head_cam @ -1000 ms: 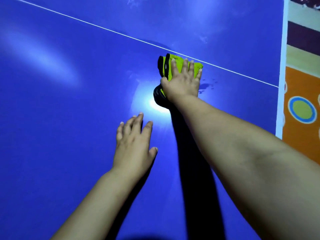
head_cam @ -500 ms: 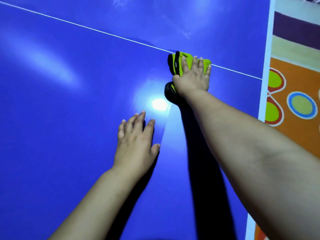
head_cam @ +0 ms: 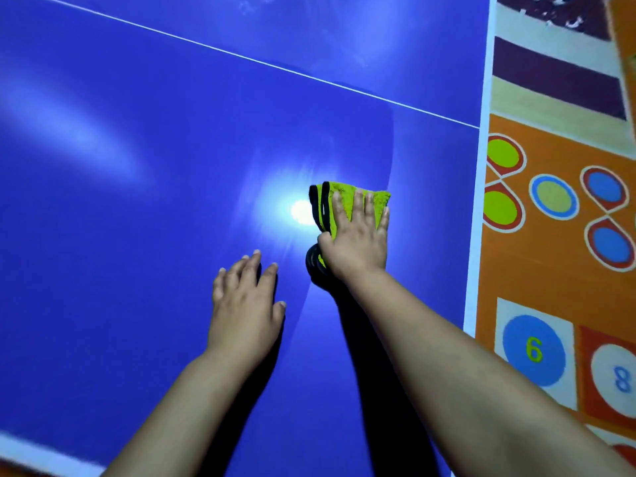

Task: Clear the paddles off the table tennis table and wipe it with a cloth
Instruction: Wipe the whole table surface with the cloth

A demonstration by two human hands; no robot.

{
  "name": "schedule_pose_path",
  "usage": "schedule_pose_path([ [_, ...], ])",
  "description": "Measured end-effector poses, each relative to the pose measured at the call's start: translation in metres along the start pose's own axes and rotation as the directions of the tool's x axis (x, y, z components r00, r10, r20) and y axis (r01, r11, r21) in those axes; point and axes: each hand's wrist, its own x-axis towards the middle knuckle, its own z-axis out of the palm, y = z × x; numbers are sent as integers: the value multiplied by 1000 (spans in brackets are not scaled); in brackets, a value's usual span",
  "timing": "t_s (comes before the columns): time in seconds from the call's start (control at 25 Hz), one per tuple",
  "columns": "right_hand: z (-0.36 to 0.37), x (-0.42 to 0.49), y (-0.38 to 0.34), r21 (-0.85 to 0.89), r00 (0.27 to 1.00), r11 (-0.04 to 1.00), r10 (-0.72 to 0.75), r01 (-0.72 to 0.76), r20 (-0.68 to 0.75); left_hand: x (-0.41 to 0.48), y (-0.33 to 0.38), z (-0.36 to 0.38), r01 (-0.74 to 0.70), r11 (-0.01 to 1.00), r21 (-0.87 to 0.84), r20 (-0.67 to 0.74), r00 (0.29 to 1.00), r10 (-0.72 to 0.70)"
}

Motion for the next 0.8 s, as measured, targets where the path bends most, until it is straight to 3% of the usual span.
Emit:
schedule_pose_path([
  [0.36,47,-199,-54,-65,993,992,-102,106,64,-146,-64,-19,104,995,0,25,994,-104],
  [0.52,65,-273,-72,-81,989,985,-150,151,19,-191,-73,-33,113,993,15,26,993,-113],
  [0.8,59,-344,-28,-96,934,934,-330,344,139,-223,-63,-55,54,997,48,34,998,-56],
])
